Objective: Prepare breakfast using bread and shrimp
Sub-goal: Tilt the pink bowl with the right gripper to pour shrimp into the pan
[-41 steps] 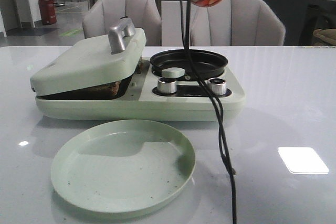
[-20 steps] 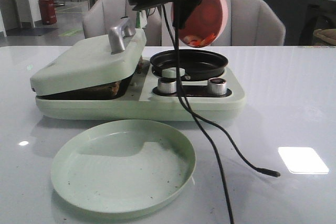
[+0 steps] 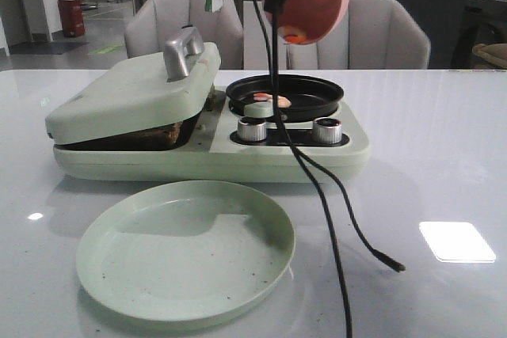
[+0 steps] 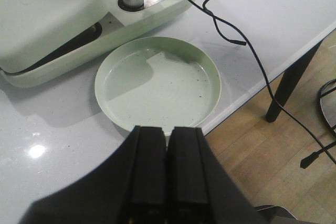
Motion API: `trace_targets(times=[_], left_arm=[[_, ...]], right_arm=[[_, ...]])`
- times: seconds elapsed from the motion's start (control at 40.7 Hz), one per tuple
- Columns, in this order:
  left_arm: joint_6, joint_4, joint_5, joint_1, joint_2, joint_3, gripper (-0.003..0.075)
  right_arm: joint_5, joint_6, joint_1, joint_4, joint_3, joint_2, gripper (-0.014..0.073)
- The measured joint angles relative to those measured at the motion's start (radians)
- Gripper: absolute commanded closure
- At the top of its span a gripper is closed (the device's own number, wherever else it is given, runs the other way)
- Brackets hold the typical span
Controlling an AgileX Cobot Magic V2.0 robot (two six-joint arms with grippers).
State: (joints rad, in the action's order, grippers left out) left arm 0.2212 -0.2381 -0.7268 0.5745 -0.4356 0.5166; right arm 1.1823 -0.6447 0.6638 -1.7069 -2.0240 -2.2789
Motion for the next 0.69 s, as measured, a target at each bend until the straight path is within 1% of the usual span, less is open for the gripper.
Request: trace_targets(times=[0.295,0.541,0.688], left_arm=[[0.000,0.000,0.000,0.000,0.000,0.000,0.0620],[0.000,0.000,0.000,0.000,0.000,0.000,0.0620],[0.000,0.000,0.000,0.000,0.000,0.000,0.0620]], right_arm=[[0.004,0.002,0.000,-0.004,0.000,0.022,0.0391],[0.000,0.069,0.000,-0.004,-0.002,0.059,0.0391],[-0.002,0.073,0.000,0.040,-0.004,0.059,0.0391]])
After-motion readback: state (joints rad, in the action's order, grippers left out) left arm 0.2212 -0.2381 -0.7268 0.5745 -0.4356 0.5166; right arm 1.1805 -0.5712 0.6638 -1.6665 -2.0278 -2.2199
